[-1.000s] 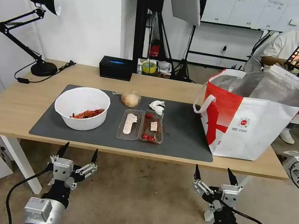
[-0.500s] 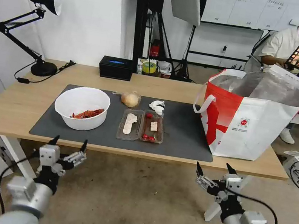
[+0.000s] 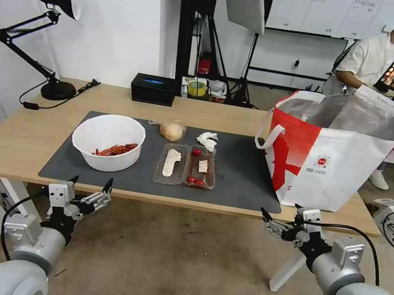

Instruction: Pick up the trash from the table and place it into the takeout bag.

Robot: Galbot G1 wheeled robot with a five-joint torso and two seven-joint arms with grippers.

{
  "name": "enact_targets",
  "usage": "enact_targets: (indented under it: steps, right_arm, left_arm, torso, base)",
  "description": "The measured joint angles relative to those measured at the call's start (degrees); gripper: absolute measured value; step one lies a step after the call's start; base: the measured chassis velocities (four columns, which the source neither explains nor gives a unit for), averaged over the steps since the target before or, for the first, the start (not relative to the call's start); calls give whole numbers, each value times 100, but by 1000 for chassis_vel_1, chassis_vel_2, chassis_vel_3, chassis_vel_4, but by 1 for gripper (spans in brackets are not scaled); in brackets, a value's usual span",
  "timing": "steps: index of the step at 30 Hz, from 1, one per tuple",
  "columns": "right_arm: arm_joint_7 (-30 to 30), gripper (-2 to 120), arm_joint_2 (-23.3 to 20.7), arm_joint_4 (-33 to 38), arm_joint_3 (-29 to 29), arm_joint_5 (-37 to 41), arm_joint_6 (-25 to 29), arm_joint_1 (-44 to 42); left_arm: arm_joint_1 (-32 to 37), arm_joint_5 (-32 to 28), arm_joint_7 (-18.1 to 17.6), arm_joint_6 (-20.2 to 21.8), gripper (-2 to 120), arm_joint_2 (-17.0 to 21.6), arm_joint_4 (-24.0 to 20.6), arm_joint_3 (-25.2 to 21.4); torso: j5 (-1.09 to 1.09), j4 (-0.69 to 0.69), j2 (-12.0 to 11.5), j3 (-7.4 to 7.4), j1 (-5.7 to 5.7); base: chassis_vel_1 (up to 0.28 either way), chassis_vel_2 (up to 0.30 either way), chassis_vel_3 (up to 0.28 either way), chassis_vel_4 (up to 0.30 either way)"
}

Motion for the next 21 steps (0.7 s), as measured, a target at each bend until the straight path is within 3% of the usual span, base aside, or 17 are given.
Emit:
enact_targets:
  steps: [8, 12, 15, 16, 19, 20, 21]
  right_arm:
    - [-1, 100, 36, -3, -54, 2, 133, 35]
    - [-1, 100, 64, -4, -103, 102, 199, 100]
    - [0, 100, 56, -59, -231, 117, 215, 222]
    - [0, 100, 56, -59, -231, 117, 215, 222]
    - [2, 100, 37, -111, -355, 112, 229, 272]
    - [2, 100, 37, -111, -355, 112, 229, 272]
    - [3, 100, 37, -117, -371, 109, 232, 272]
  left_arm:
    - [-31, -132, -79, -80, 100, -3, -7, 59]
    - [-134, -510, -374, -110, 100, -16, -35, 193]
    - [-199, -1289, -806, -104, 100, -36, -132, 275]
    - [-199, -1289, -806, -104, 100, -36, -132, 275]
    - [-377, -2651, -1471, -109, 100, -56, -333, 448]
    - [-377, -2651, -1471, -109, 100, -56, -333, 448]
    - [-457, -3091, -1649, -115, 100, -61, -373, 506]
  torso:
    - [0, 0, 0, 0, 0]
    - [0, 0, 0, 0, 0]
    - [0, 0, 0, 0, 0]
    - [0, 0, 0, 0, 0]
    - [0, 1, 1, 0, 0]
    - [0, 1, 1, 0, 0]
    - [0, 0, 1, 0, 0]
  base:
    - [0, 0, 0, 0]
    - [0, 0, 0, 0]
    - [0, 0, 0, 0]
    - [0, 0, 0, 0]
    - [0, 0, 0, 0]
    - [0, 0, 0, 0]
    - [0, 0, 0, 0]
